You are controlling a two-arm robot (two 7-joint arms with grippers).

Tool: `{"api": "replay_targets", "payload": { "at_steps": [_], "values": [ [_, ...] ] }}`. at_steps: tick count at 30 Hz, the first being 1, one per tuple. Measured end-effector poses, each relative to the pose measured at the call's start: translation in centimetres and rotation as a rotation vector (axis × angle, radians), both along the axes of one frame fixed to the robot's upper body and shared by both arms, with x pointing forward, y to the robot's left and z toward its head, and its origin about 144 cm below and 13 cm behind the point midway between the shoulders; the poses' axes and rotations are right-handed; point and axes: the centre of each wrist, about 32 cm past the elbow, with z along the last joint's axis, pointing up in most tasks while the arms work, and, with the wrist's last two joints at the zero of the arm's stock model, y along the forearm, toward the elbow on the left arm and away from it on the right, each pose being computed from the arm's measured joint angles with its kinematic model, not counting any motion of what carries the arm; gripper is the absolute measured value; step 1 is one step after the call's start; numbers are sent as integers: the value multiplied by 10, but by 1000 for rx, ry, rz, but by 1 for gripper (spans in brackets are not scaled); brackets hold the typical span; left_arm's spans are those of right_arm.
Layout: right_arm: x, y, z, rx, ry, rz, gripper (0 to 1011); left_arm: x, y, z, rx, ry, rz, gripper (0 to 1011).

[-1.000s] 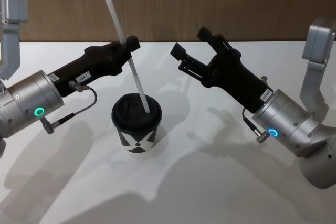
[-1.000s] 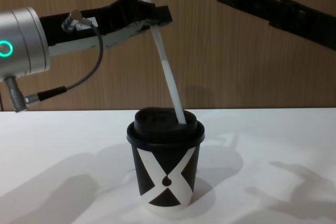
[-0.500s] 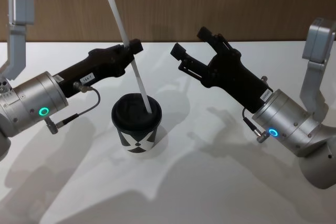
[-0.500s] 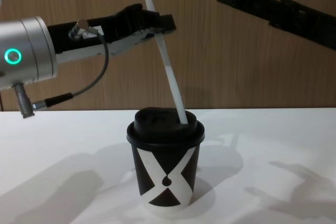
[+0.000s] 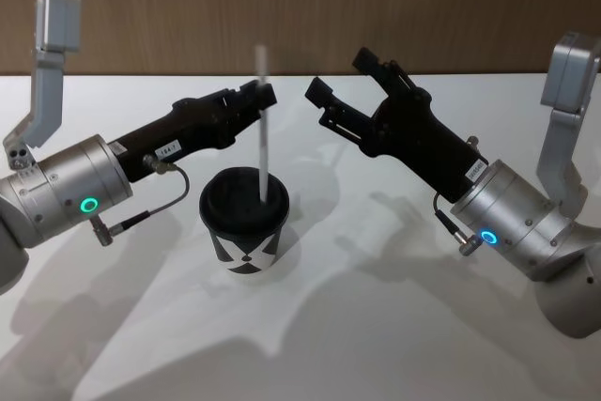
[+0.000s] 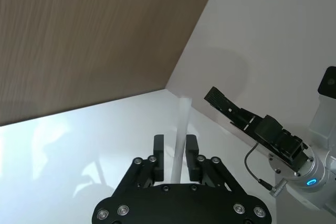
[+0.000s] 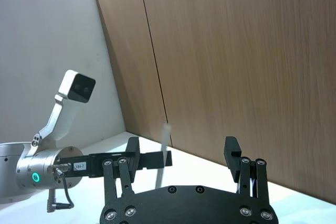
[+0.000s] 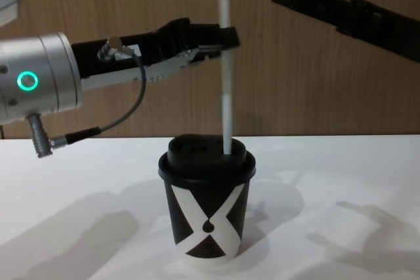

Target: Pick up the straw with one hand, pass it to the other hand, and insert it into the cup.

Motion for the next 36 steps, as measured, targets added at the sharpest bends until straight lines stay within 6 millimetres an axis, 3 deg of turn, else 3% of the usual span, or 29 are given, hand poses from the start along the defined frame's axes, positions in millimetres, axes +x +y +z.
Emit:
{"api": "replay_targets", "payload": {
  "at_steps": [6,12,23,27,36],
  "values": [
    [0,0,0,0,0,0,1001,0,0,-2,-5,13,-6,378],
    [0,0,1,-1,-2,2,1001,-4,3,-9,-25,44,8,633],
    [-8,-2,6,-24,5,3,1001,-18,18,-25,-97,91,52,935],
    [-14,-5,7,-39,14,-3,1001,-25,24,-30,-126,106,68,1002],
    [-32,-8,7,-68,34,-30,1001,-41,38,-42,-186,128,82,1003]
  ]
}}
